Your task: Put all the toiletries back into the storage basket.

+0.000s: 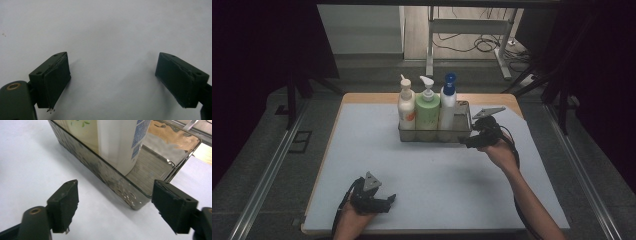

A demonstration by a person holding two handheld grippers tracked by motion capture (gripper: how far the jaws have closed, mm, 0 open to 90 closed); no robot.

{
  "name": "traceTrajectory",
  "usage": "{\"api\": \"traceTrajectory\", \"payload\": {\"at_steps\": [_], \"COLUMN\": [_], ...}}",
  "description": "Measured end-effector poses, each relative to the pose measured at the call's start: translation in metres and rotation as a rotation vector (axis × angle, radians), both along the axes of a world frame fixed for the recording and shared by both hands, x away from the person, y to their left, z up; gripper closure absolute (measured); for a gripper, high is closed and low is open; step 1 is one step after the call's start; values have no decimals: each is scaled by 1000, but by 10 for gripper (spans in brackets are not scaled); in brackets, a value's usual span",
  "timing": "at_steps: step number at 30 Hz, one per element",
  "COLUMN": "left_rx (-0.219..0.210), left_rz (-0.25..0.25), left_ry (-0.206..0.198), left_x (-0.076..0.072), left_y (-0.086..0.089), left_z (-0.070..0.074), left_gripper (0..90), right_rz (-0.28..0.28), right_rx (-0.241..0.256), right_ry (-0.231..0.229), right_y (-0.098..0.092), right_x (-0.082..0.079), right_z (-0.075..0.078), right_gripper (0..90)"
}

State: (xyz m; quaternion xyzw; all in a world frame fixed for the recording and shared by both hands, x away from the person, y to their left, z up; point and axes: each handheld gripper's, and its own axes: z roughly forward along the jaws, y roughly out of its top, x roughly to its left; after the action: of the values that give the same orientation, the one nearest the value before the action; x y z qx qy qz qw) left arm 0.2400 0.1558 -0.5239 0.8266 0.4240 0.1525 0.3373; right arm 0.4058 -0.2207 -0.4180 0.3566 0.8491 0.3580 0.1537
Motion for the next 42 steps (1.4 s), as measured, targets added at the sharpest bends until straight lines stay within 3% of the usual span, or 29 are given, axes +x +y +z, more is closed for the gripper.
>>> {"api": "traceTrajectory", "payload": {"at_steps": [23, 42], "left_rx": [0, -3], "left_rz": [0, 2], "left_ry": [-1, -2], "left_x": [0, 0], "left_y": [0, 0], "left_z": [0, 0], "left_gripper": [121, 121], "right_rz": [42, 37], "right_rx": [-56, -41], "right_ry": [-3, 2], "right_y": [-17, -43], "right_x": [-43, -79], "right_z": [1, -29], "right_gripper": [31, 0]}}
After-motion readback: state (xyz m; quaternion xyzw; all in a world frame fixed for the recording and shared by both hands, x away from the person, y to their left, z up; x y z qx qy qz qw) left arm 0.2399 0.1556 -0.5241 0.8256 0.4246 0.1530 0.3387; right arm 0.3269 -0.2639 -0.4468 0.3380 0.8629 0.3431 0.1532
